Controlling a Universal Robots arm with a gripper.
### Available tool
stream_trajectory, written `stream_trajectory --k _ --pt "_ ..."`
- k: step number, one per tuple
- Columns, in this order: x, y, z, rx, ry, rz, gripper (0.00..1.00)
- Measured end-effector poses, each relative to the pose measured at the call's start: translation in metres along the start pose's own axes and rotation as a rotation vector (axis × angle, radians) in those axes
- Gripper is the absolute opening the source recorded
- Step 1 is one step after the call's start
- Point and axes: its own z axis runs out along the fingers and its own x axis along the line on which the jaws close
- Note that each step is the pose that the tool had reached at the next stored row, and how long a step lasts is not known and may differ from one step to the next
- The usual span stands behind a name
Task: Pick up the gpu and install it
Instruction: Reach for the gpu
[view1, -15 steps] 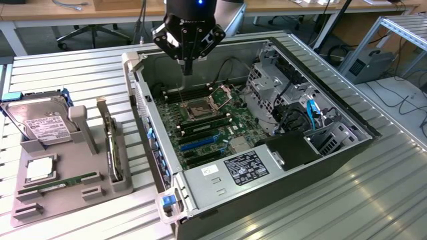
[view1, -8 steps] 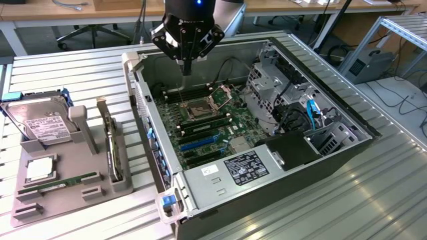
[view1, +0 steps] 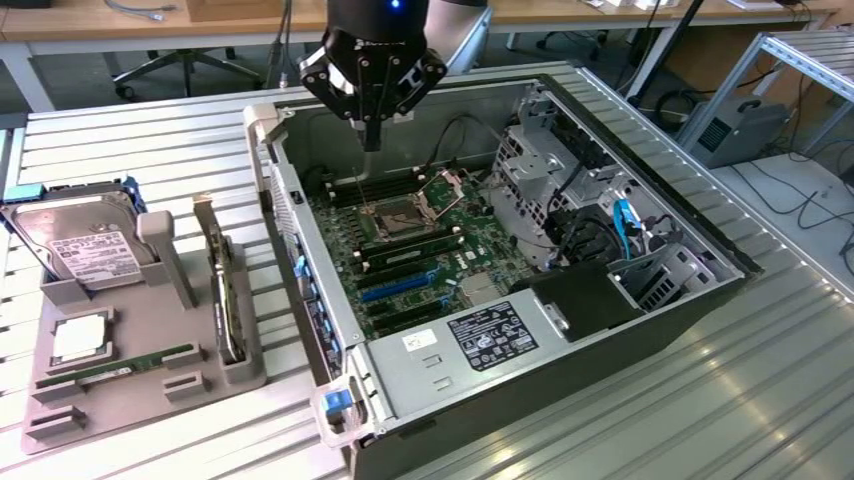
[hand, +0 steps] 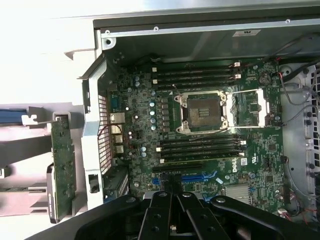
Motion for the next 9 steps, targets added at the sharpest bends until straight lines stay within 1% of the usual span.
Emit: stream_trajectory --k 9 --pt "0.0024 -0.0002 -0.0001 0.0000 0.0000 0.000 0.11"
